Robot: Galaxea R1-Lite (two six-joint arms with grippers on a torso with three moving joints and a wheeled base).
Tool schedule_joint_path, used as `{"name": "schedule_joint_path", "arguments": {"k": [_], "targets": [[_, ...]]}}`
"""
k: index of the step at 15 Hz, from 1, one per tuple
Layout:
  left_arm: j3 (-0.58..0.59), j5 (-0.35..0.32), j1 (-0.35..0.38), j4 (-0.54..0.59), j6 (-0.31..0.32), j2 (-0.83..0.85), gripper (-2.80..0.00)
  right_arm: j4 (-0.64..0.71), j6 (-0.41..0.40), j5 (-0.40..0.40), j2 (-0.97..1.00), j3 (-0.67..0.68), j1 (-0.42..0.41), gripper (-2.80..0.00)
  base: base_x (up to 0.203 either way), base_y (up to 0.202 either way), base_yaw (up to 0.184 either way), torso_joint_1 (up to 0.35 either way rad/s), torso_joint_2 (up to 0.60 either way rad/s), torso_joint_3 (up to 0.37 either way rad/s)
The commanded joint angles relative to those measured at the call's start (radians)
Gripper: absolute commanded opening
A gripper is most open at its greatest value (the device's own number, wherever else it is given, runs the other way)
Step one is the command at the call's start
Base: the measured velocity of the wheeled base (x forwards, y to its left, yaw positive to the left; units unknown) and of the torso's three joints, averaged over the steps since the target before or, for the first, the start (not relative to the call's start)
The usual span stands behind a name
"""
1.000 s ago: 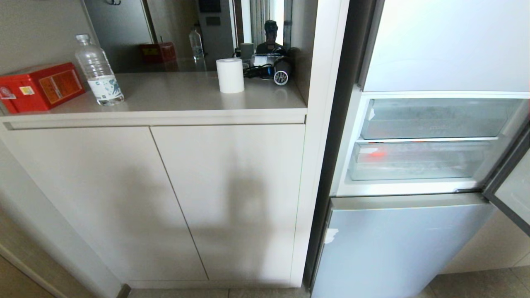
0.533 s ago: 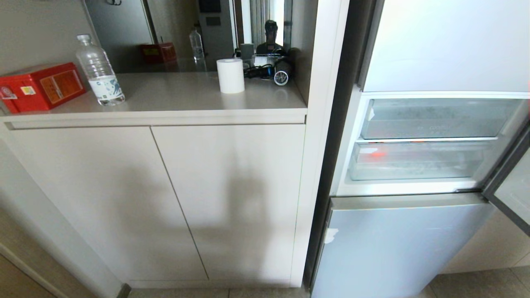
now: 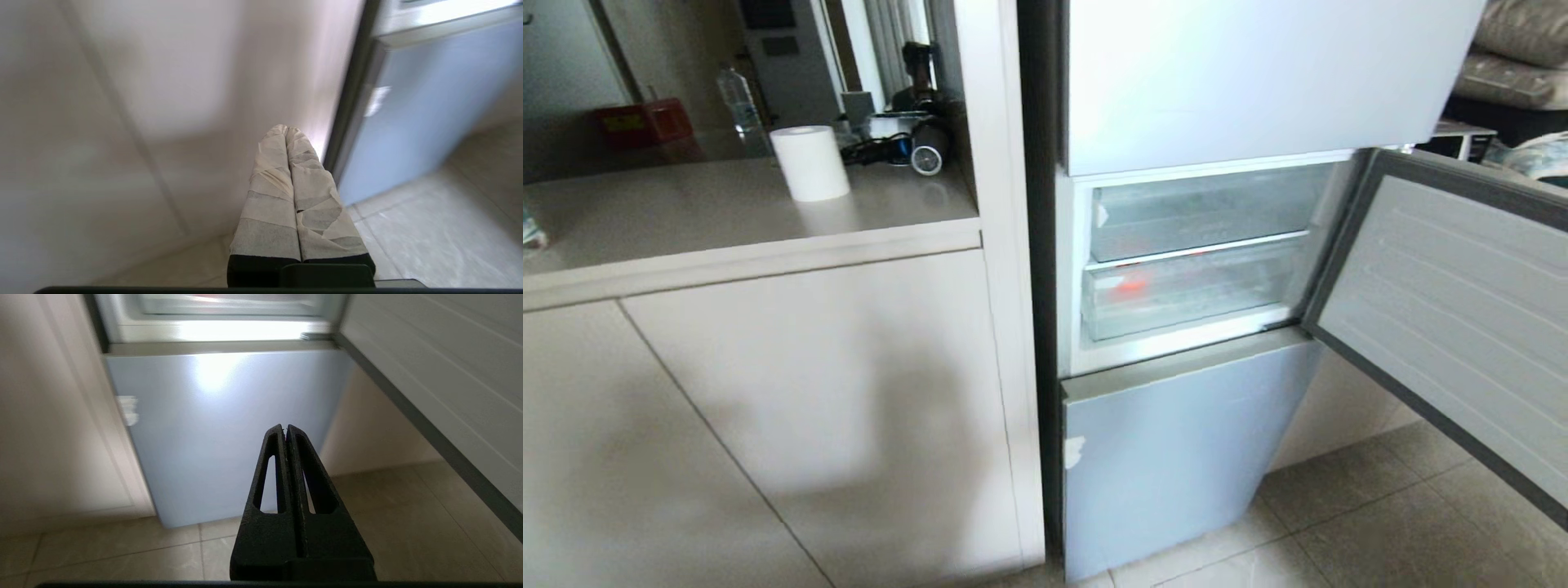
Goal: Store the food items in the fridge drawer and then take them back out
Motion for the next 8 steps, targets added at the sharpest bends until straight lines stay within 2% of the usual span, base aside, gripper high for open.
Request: {"name": "schedule_joint_path", "arguments": {"k": [1,8], "targets": [[0.0,0.0,0.0,0.001,0.001,0.0,-2.8,0.0,0.007,0.001,0.001,0.0,0.001,-2.8,0.0,0.006,-0.171,0.007,0.0,0.002],[0.0,0.0,0.0,0.001,0.0,0.0,-2.8,0.0,0.03,-0.011,0.001,0.0,0.001,-2.8,0.001,0.007,-0.175,0.003,0.0,0.002]]}}
